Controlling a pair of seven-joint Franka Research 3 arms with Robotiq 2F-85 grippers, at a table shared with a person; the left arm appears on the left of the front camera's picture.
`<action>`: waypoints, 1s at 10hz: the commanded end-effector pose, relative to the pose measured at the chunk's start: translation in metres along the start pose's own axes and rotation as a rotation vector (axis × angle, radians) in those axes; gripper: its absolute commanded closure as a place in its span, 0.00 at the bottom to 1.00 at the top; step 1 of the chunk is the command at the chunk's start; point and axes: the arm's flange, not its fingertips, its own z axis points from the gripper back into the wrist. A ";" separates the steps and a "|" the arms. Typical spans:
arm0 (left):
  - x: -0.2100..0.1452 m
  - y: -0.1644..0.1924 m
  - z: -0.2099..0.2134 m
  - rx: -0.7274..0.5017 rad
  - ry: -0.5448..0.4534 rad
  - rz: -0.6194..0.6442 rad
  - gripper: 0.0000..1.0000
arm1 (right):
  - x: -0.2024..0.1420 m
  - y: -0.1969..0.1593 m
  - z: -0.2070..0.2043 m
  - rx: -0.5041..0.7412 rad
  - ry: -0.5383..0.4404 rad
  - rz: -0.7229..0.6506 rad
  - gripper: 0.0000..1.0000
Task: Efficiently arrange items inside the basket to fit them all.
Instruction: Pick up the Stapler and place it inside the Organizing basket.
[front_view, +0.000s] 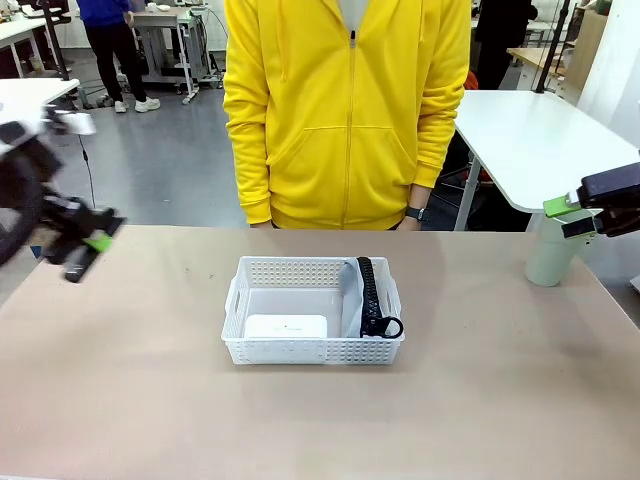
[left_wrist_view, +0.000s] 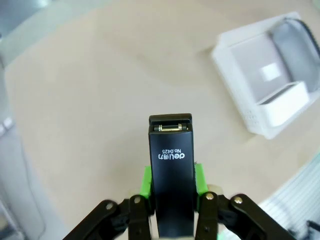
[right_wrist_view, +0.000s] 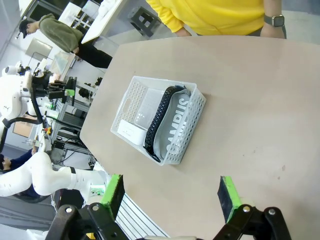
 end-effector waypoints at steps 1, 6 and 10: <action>0.064 -0.024 -0.051 -0.092 0.063 -0.142 0.63 | 0.002 0.000 0.000 0.020 -0.017 0.002 0.00; 0.146 -0.132 -0.165 -0.111 0.186 -0.476 0.63 | 0.002 0.000 0.000 0.020 -0.017 0.002 0.00; 0.145 -0.167 -0.215 -0.172 0.296 -0.522 0.63 | 0.002 0.000 0.000 0.020 -0.017 0.002 0.00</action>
